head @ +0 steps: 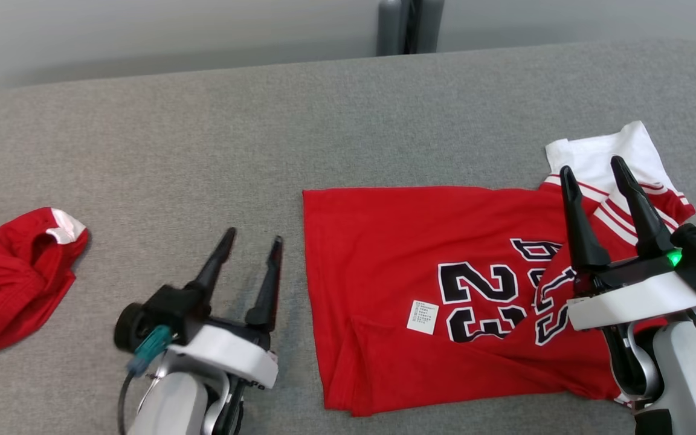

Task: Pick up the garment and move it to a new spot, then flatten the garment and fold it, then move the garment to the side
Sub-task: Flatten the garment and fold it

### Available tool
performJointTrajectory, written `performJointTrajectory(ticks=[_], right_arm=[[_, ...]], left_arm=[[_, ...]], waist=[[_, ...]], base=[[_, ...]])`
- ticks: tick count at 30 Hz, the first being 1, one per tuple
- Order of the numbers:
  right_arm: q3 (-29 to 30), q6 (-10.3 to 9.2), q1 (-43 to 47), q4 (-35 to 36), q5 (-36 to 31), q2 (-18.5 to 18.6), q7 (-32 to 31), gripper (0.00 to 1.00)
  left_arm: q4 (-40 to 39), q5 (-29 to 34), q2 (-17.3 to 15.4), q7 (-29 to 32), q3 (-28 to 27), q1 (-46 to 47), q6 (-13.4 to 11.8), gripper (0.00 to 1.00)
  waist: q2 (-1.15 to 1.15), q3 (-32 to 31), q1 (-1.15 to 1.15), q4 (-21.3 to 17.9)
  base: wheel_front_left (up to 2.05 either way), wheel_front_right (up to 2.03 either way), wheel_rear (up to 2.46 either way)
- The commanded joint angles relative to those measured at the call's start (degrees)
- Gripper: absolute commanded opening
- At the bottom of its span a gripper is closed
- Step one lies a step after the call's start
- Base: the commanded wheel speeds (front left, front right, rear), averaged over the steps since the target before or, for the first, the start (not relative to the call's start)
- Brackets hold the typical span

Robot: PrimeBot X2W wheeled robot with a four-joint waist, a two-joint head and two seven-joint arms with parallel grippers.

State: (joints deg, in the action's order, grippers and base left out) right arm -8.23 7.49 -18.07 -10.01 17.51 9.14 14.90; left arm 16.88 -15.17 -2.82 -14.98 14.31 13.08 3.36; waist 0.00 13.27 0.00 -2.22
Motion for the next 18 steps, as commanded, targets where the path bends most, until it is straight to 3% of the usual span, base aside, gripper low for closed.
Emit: performJointTrajectory(ticks=[1, 6, 18], right_arm=[[-0.19, 0.0, -0.29, 0.01, -0.22, 0.14, 0.39, 1.0], [-0.73, 0.0, -0.96, -0.06, -0.44, -0.25, 0.45, 1.0], [-1.89, 0.0, -2.38, 0.27, -0.85, -1.82, 0.45, 1.0]], left_arm=[[1.41, 0.47, -0.35, -0.19, 0.37, 2.06, 0.6, 1.0], [11.27, 1.37, -1.54, 2.32, 4.33, 10.57, 3.13, 1.0], [26.51, 2.74, -4.31, 8.56, 9.94, 25.67, 4.01, 1.0]], waist=[[0.0, 0.86, 0.0, -0.76], [0.0, 3.02, 0.0, -2.35], [0.0, 6.3, 0.0, -5.98]], base=[[0.0, 0.0, 0.0], [0.0, 0.0, 0.0], [0.0, 0.0, 0.0]])
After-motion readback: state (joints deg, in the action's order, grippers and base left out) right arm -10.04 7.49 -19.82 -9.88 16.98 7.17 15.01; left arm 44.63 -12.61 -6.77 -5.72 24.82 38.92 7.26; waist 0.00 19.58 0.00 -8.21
